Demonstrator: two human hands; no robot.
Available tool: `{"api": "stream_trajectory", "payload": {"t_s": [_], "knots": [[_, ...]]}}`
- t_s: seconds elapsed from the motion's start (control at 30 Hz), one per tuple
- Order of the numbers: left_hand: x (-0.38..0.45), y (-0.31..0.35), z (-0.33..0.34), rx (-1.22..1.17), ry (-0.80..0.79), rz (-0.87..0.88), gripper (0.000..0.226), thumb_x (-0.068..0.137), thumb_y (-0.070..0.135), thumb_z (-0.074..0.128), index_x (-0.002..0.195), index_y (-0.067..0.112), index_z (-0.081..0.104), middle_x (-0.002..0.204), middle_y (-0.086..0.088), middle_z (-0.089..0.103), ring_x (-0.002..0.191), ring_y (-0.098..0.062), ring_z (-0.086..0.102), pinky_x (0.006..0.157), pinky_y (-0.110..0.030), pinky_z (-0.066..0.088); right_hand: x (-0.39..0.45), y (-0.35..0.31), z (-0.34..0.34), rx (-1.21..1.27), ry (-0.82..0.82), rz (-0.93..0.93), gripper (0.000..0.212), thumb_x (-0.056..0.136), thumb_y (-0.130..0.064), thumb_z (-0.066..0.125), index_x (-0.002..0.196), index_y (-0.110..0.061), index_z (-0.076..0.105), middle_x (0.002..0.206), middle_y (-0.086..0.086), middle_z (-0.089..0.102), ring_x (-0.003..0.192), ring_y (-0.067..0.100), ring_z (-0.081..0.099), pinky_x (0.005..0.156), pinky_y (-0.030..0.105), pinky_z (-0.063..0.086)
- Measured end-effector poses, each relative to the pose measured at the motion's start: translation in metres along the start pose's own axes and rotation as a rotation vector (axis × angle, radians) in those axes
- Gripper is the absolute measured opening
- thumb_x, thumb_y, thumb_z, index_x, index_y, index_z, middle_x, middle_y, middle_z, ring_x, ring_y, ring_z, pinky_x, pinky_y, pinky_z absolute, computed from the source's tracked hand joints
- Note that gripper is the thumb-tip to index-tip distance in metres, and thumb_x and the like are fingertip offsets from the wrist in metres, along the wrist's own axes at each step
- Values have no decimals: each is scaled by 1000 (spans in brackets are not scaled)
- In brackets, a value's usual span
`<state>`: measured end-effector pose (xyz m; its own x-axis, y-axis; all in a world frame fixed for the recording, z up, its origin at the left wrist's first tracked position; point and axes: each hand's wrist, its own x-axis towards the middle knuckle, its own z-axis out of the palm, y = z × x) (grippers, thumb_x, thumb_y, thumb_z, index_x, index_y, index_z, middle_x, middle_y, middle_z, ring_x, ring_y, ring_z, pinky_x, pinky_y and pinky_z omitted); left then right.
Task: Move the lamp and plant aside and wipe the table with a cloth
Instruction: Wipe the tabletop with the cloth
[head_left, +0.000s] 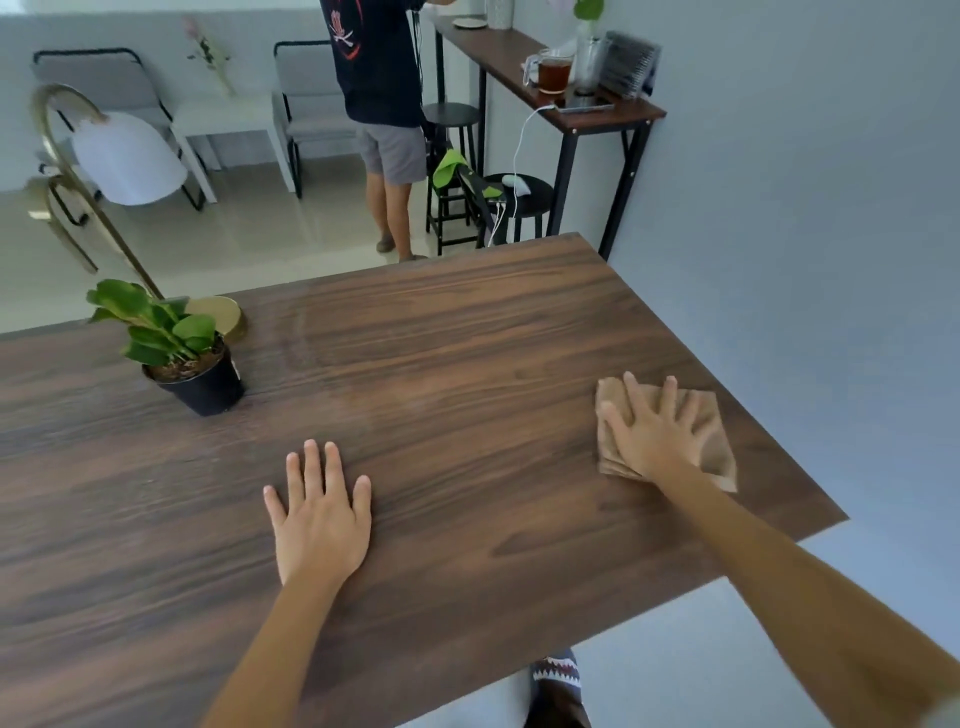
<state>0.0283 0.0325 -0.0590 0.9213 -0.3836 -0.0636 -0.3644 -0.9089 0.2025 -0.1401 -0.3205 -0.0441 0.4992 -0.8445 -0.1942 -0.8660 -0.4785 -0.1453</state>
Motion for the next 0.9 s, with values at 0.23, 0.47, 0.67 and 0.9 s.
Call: {"api": "stream_trajectory", "payload": {"t_s": [0.23,0.47,0.67,0.9], "knots": [[-4,-6,-1,4,-6,24,65,97,50,13,152,18,6,162,-4,1,148,-24,-3,118,-52,3,-144,-83,49,-21,-19,-635,66,92,-72,20,152,-48,10,165,7,5,151,37,0,116,65,3],[-3,-4,2,10,8,40,64,97,50,13,152,18,7,162,-4,2,148,-25,-2,118,-51,3,-93,103,23,-197,35,-260,72,80,-77,9,148,-56,-7,166,-3,3,151,30,-3,114,65,10],[-6,-6,2,23,2,17,63,97,49,14,152,18,6,162,-4,2,148,-24,-3,118,-50,4,-5,49,-16,46,-13,105,80,79,-83,5,151,-49,2,165,12,-5,147,44,-8,112,71,-3],[-4,-7,5,55,13,10,63,97,48,18,152,19,8,162,-2,4,148,-23,-1,118,-50,7,-81,40,10,-107,10,-497,74,81,-86,17,148,-56,8,165,5,11,150,41,7,112,72,8]]}}
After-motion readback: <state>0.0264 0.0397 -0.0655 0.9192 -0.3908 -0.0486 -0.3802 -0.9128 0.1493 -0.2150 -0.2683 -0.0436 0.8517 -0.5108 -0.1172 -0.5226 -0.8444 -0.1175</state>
